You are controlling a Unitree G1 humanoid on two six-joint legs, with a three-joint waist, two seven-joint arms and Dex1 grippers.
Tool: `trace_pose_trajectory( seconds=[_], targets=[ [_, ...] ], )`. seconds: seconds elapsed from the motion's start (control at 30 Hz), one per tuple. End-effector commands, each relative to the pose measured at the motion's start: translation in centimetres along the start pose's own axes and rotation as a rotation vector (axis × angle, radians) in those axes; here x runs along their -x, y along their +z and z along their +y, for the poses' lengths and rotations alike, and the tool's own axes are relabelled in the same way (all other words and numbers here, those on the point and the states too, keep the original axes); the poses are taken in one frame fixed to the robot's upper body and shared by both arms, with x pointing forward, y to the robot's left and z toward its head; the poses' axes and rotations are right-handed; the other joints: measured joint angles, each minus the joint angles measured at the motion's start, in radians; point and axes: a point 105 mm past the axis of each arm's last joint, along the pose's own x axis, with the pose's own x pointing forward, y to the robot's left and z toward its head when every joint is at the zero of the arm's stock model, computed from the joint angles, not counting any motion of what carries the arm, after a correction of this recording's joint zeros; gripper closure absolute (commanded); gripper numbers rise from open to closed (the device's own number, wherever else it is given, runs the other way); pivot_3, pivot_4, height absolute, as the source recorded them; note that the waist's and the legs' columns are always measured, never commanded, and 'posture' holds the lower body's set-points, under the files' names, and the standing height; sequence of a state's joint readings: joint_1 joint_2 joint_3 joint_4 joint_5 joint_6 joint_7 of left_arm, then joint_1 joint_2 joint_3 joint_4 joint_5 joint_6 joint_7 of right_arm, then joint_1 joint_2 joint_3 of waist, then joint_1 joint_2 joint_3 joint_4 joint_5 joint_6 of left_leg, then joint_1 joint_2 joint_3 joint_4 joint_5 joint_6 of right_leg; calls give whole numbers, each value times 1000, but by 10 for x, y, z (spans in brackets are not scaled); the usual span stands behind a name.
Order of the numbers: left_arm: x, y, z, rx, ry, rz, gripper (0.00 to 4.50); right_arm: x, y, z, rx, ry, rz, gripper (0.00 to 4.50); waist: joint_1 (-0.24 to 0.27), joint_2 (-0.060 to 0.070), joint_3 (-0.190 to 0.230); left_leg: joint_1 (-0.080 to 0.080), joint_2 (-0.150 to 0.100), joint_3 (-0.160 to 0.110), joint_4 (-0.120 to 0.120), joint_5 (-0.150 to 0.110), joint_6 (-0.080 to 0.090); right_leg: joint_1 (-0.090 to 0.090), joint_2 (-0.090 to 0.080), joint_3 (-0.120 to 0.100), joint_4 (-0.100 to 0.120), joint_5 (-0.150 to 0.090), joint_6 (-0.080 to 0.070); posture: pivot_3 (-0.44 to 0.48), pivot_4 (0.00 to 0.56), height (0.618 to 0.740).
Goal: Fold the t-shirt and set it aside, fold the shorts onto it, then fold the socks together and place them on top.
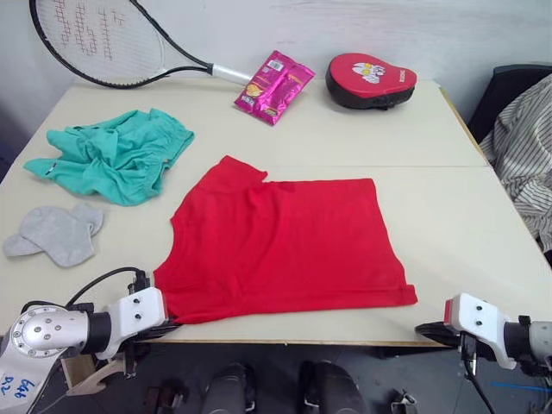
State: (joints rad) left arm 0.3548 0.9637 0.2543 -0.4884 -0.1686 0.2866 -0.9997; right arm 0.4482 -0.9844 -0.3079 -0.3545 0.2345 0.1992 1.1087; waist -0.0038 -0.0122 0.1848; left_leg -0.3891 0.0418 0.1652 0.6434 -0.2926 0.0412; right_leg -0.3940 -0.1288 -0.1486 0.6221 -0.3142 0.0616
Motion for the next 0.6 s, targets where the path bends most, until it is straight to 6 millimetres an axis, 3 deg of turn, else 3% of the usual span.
trace_pose_trajectory(
  seconds=[0.03,0.47,0.6],
  targets=[
    [3,-2,6,-49,5,0,4468,-7,5,17,8,84,-24,4477,0,0,0,0,0,0,0,0,0,0,0,0,0,1,1,0,150,740],
    [16,-4,8,-93,54,-67,4468,14,16,31,45,100,-73,4477,4,1,0,-1,1,-1,-3,0,-2,0,0,-4,0,0,1,0,150,740],
    [19,-7,5,-61,75,-85,4468,17,22,22,41,17,-102,4477,3,0,0,-1,1,-2,-3,0,-2,0,1,-4,0,0,1,0,150,740]
  ],
)
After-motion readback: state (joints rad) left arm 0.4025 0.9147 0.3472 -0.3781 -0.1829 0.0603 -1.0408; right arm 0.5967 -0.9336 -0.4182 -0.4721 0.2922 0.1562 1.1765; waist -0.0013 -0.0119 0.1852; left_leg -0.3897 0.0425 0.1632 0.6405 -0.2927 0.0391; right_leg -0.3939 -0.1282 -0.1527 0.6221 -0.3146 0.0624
